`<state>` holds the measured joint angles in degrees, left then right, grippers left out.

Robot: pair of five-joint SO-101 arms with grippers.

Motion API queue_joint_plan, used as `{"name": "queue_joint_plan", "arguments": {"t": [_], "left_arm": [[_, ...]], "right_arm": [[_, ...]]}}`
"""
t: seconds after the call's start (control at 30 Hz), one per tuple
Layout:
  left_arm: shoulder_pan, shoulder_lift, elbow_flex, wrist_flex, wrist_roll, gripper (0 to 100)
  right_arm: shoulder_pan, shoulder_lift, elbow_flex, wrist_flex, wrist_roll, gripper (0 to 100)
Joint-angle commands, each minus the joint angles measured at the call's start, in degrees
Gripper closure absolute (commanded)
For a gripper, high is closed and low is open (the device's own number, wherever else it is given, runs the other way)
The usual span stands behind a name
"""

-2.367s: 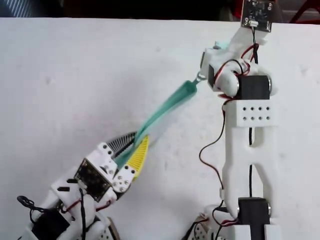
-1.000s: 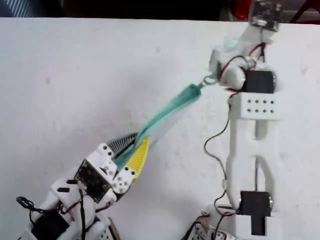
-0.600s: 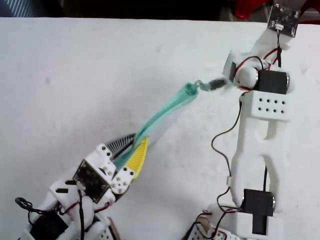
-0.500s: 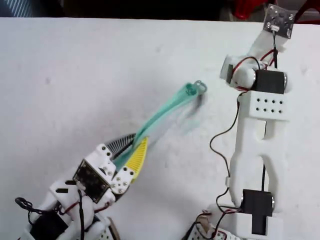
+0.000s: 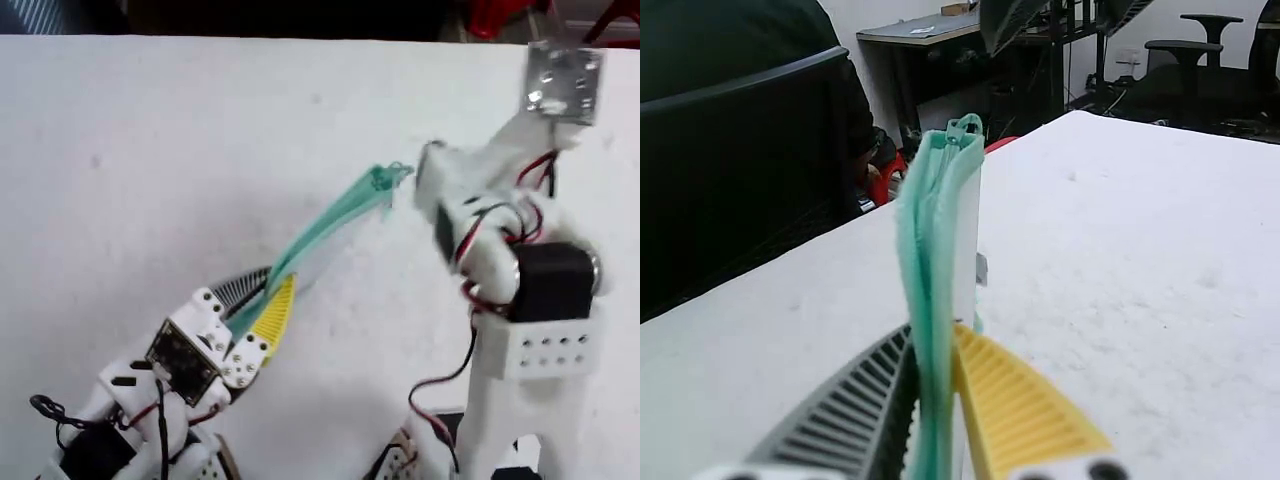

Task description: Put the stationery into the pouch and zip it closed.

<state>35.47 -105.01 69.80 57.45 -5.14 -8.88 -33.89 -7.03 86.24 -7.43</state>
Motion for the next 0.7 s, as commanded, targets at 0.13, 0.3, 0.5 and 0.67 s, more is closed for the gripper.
{"name": "queue_joint_plan", "arguments": {"t": [0.13, 0.3, 0.5, 0.67], "left_arm": [[-0.9, 0.7, -1.0, 1.1, -0.4, 98], [-0.9, 0.7, -1.0, 1.0, -0.4, 98], [-0.9, 0.7, -0.9, 1.0, -0.4, 98], [-0.9, 0.7, -0.9, 1.0, -0.4, 98]], "right_arm": [[-10.9, -2.9, -1.4, 10.1, 43.4, 63.0], [-11.6, -5.9, -1.6, 11.9, 62.1, 63.0], [-17.2, -6.8, 0.5, 12.3, 73.4, 63.0], [-19.7, -6.6, 3.9, 12.3, 78.4, 63.0]]}}
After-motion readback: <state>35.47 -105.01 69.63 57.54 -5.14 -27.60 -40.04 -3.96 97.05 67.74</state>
